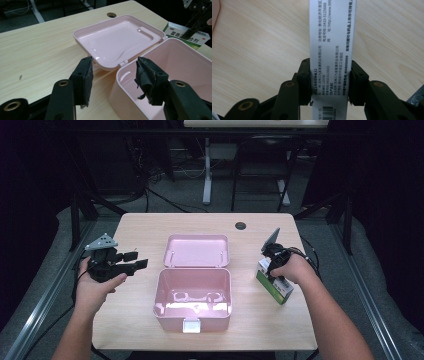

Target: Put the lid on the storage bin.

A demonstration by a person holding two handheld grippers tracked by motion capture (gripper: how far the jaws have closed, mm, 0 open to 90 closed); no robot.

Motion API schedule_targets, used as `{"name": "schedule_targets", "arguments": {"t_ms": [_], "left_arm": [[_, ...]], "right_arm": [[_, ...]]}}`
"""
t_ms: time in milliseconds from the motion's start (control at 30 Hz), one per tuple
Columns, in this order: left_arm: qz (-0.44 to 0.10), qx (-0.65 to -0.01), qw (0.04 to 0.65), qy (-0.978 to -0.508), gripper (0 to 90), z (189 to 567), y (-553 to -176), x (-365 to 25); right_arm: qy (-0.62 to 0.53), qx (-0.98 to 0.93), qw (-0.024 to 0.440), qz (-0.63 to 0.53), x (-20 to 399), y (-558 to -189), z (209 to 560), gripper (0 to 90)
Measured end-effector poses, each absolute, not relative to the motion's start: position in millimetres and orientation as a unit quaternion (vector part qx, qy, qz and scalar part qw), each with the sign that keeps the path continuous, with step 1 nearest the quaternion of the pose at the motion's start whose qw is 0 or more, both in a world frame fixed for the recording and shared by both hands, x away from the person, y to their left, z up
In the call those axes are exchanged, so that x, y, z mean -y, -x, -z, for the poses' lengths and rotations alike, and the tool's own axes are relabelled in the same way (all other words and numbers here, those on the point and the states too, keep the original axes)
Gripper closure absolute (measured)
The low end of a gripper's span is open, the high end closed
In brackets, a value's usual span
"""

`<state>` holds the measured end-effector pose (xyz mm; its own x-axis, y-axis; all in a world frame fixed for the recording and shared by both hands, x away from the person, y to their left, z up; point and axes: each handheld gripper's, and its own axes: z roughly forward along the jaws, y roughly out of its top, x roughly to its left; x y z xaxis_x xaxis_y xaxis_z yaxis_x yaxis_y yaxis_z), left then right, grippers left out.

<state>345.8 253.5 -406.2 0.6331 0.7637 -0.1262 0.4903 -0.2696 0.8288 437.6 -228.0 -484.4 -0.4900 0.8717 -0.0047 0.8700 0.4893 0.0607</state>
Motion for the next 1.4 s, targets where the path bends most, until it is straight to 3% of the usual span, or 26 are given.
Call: {"name": "schedule_targets", "arguments": {"t_ms": [367, 1400], "left_arm": [[-0.152, -0.401, 0.452, -0.783, 47.6, 406, -346, -254], [-0.151, -0.405, 0.453, -0.780, 47.7, 406, -346, -258]], "right_arm": [[-0.500, -0.865, 0.017, -0.032, 226, -435, 477, 61.3], [-0.442, -0.895, 0.040, -0.031, 188, -412, 412, 61.4]]}}
